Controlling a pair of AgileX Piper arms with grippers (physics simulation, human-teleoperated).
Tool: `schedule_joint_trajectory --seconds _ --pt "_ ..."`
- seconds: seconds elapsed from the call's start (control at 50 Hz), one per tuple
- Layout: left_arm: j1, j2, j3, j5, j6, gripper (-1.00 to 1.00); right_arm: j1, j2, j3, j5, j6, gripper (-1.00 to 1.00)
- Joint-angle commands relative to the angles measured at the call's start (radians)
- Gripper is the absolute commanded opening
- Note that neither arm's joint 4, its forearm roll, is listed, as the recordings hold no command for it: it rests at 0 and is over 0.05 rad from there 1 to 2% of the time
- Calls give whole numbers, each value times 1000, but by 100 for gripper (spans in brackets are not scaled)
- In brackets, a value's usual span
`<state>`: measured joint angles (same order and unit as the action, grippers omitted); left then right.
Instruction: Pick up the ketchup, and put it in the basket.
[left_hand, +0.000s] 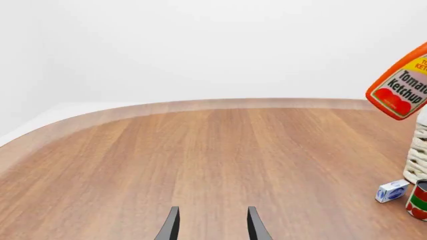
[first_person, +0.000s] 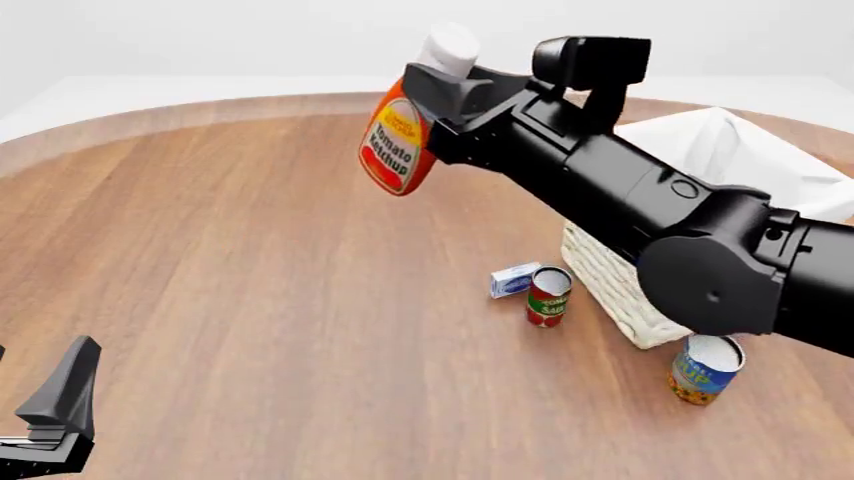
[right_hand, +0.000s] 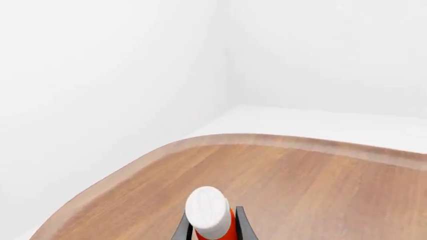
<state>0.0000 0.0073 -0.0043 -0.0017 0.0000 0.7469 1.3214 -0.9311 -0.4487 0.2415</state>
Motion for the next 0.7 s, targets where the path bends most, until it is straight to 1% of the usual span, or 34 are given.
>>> schedule_joint_trajectory --seconds 0.02,0.14,0.36,0.42,0.46,0.54,0.56,0.68,0.7 --pt "0 0 0 0 0 100 -73 -65 34 -16 13 -100" --pt "0 0 0 0 0 100 -102 -80 46 -22 17 -100" --pt "0 0 0 0 0 100 -159 -121 44 -3 13 -100" --pt "0 0 0 0 0 100 -183 -129 43 6 5 -100" --pt "0 0 0 0 0 100 -219 -122 39 11 6 -100" --pt "0 0 0 0 0 100 -267 -123 47 6 27 -100" --pt "0 0 0 0 0 100 -294 -127 48 8 33 -100" --pt "0 0 0 0 0 100 -322 -161 63 15 46 -100" --pt "0 0 0 0 0 100 -352 -177 75 8 65 -100"
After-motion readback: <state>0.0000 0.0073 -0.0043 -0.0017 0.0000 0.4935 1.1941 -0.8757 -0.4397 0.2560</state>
